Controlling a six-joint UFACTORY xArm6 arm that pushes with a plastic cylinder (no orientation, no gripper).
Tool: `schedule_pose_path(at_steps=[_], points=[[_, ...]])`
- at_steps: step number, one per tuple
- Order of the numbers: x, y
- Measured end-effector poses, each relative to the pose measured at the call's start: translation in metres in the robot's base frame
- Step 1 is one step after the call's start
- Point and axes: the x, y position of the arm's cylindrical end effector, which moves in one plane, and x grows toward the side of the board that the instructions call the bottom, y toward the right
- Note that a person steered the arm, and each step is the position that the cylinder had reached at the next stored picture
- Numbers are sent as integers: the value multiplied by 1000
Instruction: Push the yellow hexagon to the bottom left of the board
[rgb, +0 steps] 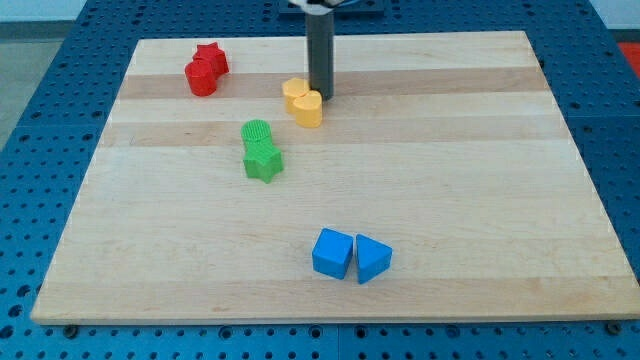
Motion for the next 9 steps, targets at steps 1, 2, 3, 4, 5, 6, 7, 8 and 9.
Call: schedule_pose_path(at_steps=[1, 2, 3, 4, 5, 6, 7, 8, 9], points=[[7, -34], [-5, -70], [-29, -72], [-39, -89], [-22, -129], [22, -133], [60, -138], [0, -135], [-53, -81]])
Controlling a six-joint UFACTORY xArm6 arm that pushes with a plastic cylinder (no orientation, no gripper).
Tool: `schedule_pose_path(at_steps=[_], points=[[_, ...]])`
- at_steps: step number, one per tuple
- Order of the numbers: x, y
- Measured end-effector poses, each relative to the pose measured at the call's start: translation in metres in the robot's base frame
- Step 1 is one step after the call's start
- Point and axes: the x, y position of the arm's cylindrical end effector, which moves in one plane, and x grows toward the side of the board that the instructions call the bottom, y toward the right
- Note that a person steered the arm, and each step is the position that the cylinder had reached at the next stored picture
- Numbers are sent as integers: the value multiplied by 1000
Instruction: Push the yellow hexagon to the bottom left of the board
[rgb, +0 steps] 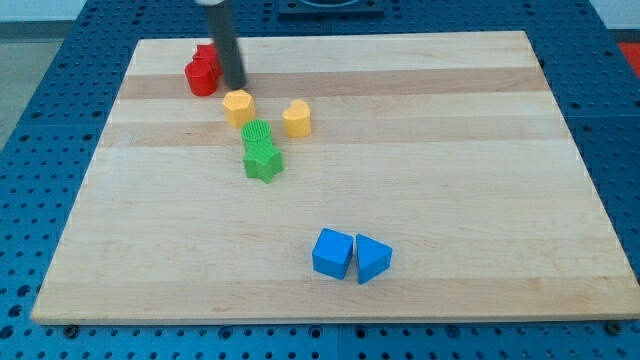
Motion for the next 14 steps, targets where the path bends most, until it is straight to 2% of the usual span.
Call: schedule_pose_path(at_steps=[1, 2, 3, 4, 5, 7, 9, 13, 14], points=[[4, 48], [56, 21], [65, -8], [52, -21], [56, -33], [100, -43], [125, -74], [245, -80], [260, -89]])
